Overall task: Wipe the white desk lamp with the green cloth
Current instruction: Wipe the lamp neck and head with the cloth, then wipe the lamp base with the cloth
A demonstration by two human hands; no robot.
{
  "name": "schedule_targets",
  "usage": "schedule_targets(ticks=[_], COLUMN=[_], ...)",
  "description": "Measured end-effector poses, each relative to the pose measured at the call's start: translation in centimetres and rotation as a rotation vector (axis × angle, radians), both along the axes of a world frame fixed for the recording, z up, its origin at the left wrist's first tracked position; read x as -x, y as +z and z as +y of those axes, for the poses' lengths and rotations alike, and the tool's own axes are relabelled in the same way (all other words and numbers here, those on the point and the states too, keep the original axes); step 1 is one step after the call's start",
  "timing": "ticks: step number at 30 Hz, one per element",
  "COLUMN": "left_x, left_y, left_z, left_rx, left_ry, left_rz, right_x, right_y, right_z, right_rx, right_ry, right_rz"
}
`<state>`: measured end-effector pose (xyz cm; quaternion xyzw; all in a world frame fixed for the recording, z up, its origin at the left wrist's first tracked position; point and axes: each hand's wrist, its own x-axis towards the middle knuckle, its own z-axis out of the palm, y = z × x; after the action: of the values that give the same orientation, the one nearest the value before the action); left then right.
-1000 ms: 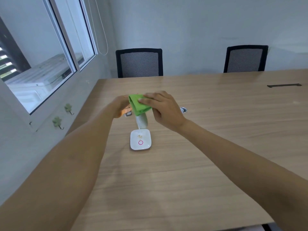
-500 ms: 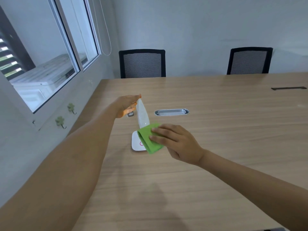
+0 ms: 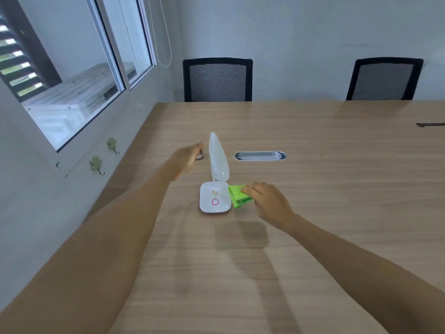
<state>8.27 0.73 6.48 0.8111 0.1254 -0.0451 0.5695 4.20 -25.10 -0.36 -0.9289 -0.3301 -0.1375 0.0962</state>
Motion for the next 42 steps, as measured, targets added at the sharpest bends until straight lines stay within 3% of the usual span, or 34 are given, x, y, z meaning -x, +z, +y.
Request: schedule_targets(ticks=[3,9,14,20,29,32,37,42], left_x=[1.6,3.0,2.9,2.7,2.7,2.7,2.8,2.8], left_y=[-4.6,-11.5,-14.3,-14.7,-14.5,-14.6,-14.5,-14.1], left_z=[1.7,3.6,3.9,2.9,2.7,2.7,2.8,2.6], left_rx=[-0.437,-0.801,-0.839,-0.845,-0.838,-0.839,-0.841,-0.856], left_ry=[-0.122,-0.358,-0.428,-0.448,-0.462,-0.465,-0.455,-0.457], left_rz=[0.032,0.124,0.116,-0.027,-0.021,-0.004,-0.001,0.001], right_x=[-1.6,-2.9,-3.9,-5.2,-1.9,-1.1,-3.4,-6.2], right_y=[-0.8,-1.6,-2.6,-5.5,-6.9,-6.5,-4.6,-5.9], right_z=[1.5,5.3,8.0,8.1,4.7,4.0,6.2,8.5], right_rx=[0.002,-0.096,-0.174,-0.108,0.076,0.080,-0.097,-0.053], right_ry=[-0.031,-0.030,-0.090,-0.158,0.194,0.233,0.056,-0.144], right_rz=[0.124,0.120,0.403,0.386,0.113,0.128,0.083,0.421])
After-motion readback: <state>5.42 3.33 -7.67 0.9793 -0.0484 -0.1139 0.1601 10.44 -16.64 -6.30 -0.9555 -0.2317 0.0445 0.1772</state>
